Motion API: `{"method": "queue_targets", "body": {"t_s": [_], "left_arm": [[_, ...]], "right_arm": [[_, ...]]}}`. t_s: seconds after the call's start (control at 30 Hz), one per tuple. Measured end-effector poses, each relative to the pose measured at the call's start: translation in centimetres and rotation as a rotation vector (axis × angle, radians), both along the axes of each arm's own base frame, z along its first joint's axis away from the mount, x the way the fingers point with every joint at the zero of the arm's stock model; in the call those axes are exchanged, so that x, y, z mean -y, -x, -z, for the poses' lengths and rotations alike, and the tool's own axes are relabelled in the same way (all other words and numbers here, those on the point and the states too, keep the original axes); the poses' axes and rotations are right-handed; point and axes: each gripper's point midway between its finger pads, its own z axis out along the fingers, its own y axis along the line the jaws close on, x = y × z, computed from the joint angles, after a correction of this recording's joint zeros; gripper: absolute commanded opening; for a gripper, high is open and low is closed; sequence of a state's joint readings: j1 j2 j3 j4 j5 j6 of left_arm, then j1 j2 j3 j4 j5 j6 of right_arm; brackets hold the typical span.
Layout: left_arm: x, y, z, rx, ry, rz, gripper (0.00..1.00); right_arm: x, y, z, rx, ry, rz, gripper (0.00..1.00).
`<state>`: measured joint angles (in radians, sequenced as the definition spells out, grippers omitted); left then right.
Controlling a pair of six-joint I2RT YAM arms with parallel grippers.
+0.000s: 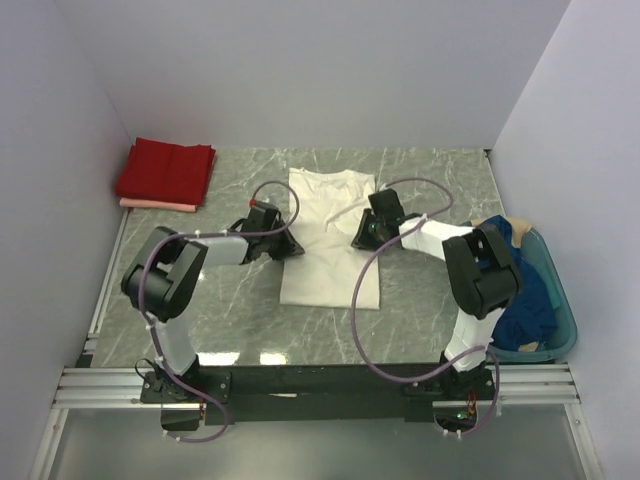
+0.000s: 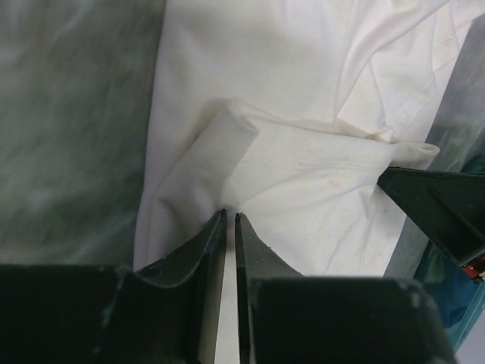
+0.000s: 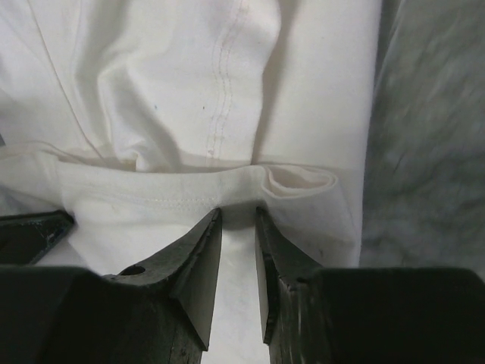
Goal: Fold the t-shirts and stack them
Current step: Fold the tshirt
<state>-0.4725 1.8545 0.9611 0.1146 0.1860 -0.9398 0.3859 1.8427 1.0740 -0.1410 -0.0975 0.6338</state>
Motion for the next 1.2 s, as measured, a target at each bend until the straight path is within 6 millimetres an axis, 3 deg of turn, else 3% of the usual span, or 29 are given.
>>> {"method": "queue_targets", "body": {"t_s": [0.27, 0.47, 0.6, 0.87, 1.2], "left_arm": [[-2.7, 6.6, 0.1, -0.029, -0.022, 0.005, 0.17], [-3.7, 9.3, -0.2, -0.035, -0.029, 0.005, 0.19], [-3.9, 9.2, -1.1, -0.023, -0.039, -0.002, 0.20], [-3.2, 5.9, -3.7, 0.055, -0.059, -0.014, 0.19], [-5.1, 5.4, 0.0, -0.019, -0.150, -0.047, 0.17]], "right_arm": [[-2.5, 6.8, 0.1, -0.027, -0.019, -0.106, 0.32], [-3.2, 8.1, 0.1, -0.031, -0.026, -0.137, 0.32], [-3.2, 8.1, 0.0, -0.032, -0.022, -0.140, 0.31], [-2.4, 8.3, -0.6, -0.044, 0.005, -0.145, 0.31], [0.4, 6.6, -1.6, -0.018, 0.001, -0.076, 0.25]]}}
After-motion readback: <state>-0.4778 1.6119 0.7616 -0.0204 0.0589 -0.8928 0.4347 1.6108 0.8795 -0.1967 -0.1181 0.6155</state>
